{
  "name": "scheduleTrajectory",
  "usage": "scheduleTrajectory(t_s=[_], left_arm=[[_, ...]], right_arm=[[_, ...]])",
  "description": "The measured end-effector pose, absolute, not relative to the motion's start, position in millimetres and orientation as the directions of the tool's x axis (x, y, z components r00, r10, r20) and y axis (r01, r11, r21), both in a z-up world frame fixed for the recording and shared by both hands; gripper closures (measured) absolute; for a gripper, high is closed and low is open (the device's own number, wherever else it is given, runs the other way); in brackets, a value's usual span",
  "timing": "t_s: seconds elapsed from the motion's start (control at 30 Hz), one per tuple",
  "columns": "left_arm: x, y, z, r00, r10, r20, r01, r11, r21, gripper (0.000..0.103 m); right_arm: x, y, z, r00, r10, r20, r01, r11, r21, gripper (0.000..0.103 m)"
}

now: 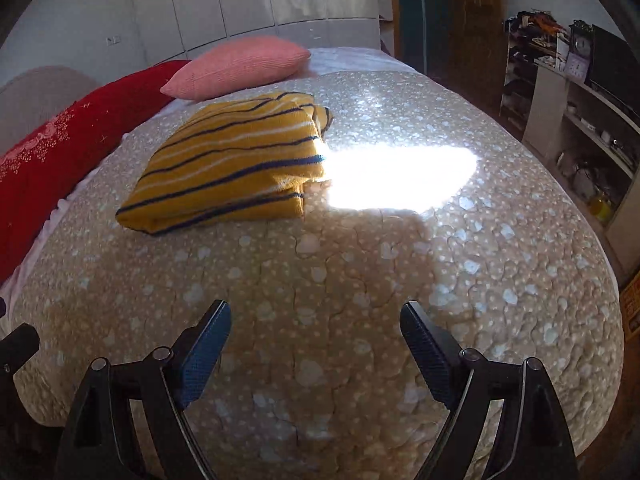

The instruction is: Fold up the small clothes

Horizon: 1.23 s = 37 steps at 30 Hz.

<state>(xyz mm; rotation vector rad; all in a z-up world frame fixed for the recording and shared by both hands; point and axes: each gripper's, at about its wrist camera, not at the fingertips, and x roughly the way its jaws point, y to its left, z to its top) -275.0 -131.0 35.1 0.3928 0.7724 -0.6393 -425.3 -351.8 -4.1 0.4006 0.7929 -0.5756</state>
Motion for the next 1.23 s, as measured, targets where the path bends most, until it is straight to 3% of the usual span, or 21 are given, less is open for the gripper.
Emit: scheduleTrajectory(t_s=[0.53, 1.23], left_arm=[[-275.0, -140.8, 22.4, 0.482, -0.376, -0.791, 0.691, 0.718, 0.080, 0.000], [-272.1, -125.0, 24.0, 0.492, -0.402, -0.773, 0.681, 0.730, 0.054, 0.000]], right_arm=[[-427.9, -346.6, 3.8, 0.568, -0.377, -0.732, 0.622, 0.778, 0.082, 0.012], [-406.2, -321.6, 20.1, 0.583, -0.382, -0.717, 0.561, 0.828, 0.015, 0.009]])
